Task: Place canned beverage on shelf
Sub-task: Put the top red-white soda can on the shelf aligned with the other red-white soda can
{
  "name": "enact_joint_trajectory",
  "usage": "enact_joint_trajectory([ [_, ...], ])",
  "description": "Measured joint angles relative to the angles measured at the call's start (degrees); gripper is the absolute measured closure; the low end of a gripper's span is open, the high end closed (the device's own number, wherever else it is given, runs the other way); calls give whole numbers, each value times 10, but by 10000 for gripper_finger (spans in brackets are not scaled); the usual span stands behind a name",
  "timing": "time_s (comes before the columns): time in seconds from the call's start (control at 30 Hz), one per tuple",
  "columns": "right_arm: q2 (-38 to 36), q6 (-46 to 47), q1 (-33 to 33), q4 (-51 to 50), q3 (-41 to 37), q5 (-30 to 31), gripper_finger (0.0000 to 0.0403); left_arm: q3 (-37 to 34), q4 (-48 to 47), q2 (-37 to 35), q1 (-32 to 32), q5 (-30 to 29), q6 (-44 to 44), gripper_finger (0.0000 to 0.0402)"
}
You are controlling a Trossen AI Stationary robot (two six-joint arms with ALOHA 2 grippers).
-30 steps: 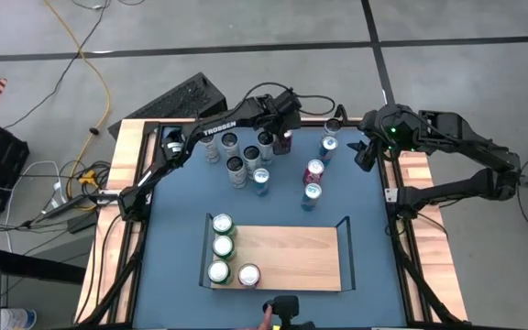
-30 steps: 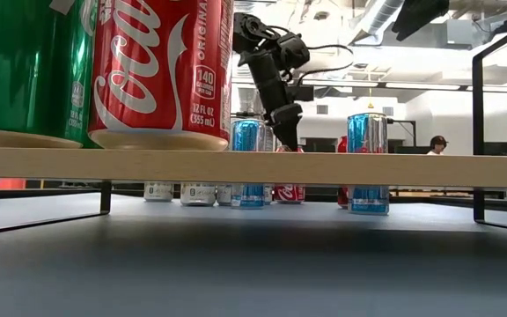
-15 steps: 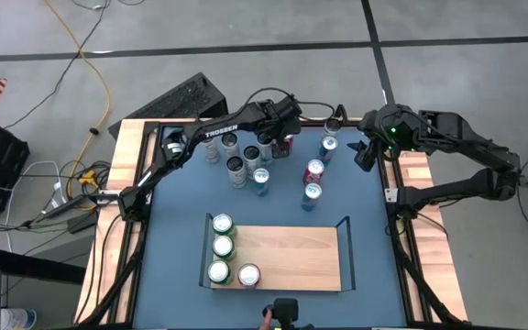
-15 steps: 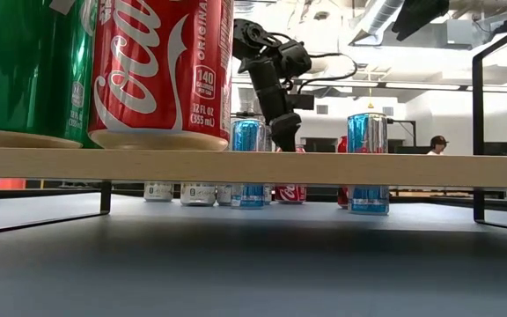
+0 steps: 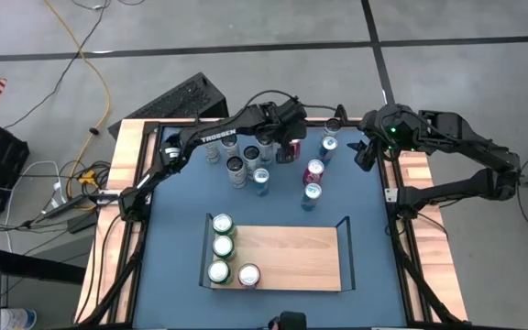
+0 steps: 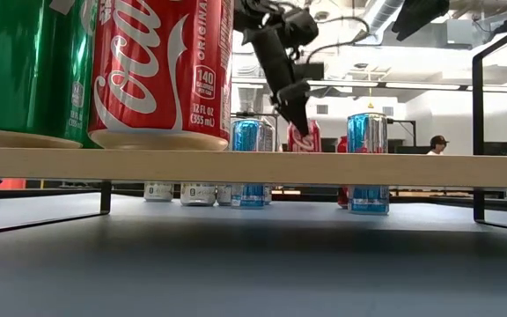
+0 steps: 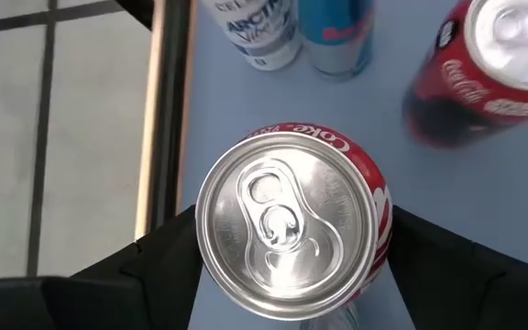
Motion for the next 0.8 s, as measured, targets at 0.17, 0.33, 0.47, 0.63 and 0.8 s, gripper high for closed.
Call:
enact_joint_trajectory([
  [0.17,0,0,0,-2,0,0,147,0,-21,-41,-15,-35,-26,124],
  [0.33,0,0,0,-9,0,0,147,0,-70,-106,-53,-59,-60,122],
  [0.47,0,0,0,-11,0,0,147,0,-98,-152,-101,-64,-101,121],
  [0.63,0,0,0,-11,0,0,147,1,-152,-198,-182,-103,-172,120],
  [0.8,0,0,0,-11,0,0,147,1,-185,-206,-279,-160,-273,119],
])
